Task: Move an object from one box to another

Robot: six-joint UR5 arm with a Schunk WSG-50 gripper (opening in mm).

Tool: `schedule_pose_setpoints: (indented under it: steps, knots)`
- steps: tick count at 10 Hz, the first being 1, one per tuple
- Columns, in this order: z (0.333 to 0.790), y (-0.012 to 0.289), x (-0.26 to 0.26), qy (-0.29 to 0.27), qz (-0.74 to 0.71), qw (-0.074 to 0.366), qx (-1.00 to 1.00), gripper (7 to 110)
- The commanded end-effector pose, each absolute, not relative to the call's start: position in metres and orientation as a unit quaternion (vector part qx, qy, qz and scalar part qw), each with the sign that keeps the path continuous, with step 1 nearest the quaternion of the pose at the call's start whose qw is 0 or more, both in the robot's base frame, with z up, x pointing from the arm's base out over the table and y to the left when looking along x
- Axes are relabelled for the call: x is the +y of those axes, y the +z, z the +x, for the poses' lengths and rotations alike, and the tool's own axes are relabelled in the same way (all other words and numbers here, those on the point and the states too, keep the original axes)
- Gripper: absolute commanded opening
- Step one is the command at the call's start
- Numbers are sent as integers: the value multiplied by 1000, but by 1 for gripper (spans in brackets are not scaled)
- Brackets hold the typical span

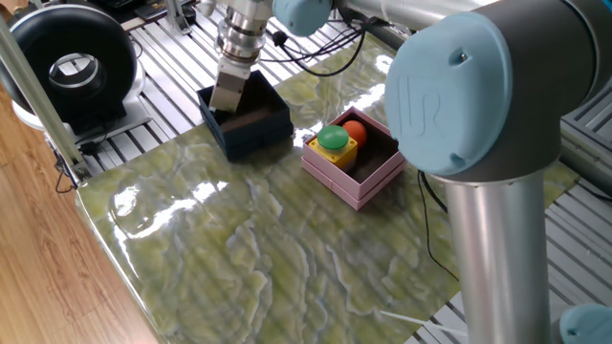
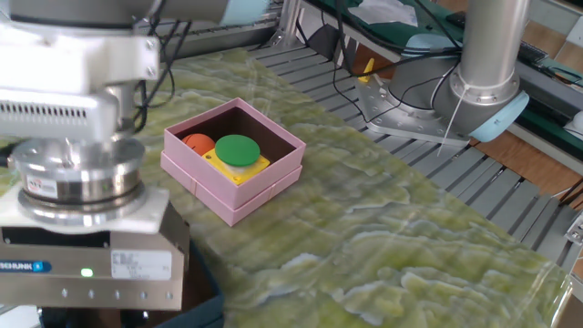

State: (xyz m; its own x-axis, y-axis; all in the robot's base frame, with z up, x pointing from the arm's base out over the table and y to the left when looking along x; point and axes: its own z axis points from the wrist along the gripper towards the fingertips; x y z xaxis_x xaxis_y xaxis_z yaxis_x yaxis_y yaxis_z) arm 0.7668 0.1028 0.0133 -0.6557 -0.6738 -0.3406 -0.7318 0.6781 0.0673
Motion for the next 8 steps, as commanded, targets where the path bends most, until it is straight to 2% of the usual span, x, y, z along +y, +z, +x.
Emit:
schedule_pose_setpoints:
  steps: [1,8]
  knots:
    - [776,12,104,84,-385,160,905,44]
    - [782,25,114,94,-383,179,901,44]
